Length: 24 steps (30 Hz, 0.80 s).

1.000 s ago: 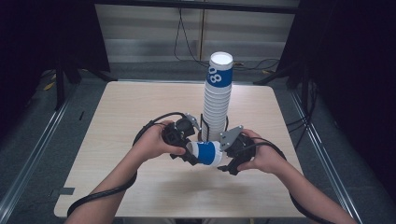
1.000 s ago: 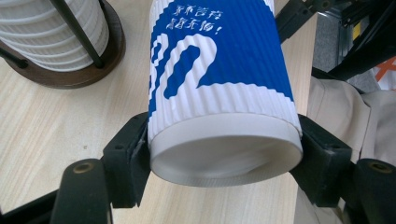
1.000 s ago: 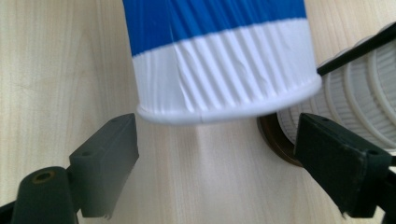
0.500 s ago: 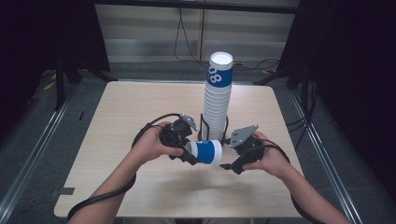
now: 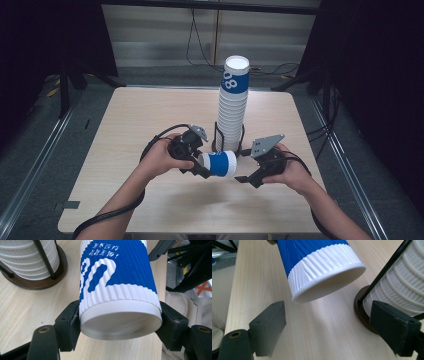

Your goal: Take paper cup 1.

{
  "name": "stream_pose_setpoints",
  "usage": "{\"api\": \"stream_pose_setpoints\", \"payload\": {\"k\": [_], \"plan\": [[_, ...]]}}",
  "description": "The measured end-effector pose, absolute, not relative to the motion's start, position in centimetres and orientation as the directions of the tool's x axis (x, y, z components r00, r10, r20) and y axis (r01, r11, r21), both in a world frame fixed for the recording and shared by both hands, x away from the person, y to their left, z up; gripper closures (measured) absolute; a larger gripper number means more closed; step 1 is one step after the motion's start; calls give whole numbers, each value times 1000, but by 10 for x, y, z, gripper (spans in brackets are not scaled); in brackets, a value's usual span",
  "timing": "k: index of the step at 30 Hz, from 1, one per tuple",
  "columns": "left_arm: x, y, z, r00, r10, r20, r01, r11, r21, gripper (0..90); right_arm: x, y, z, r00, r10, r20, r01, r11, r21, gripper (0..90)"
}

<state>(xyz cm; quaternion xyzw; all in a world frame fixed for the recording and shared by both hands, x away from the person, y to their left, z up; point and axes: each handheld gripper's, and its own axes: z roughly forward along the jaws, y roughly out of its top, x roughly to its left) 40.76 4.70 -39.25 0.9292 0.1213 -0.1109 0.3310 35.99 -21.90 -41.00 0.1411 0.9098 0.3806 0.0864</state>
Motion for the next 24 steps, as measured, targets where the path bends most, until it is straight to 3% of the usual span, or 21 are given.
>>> {"api": "stream_pose_setpoints", "payload": {"k": [24], "plan": [[409, 48, -393, 939, 143, -312, 311, -736, 601, 293, 360, -216, -413, -950, 313, 20, 212, 593, 777, 129]]}}
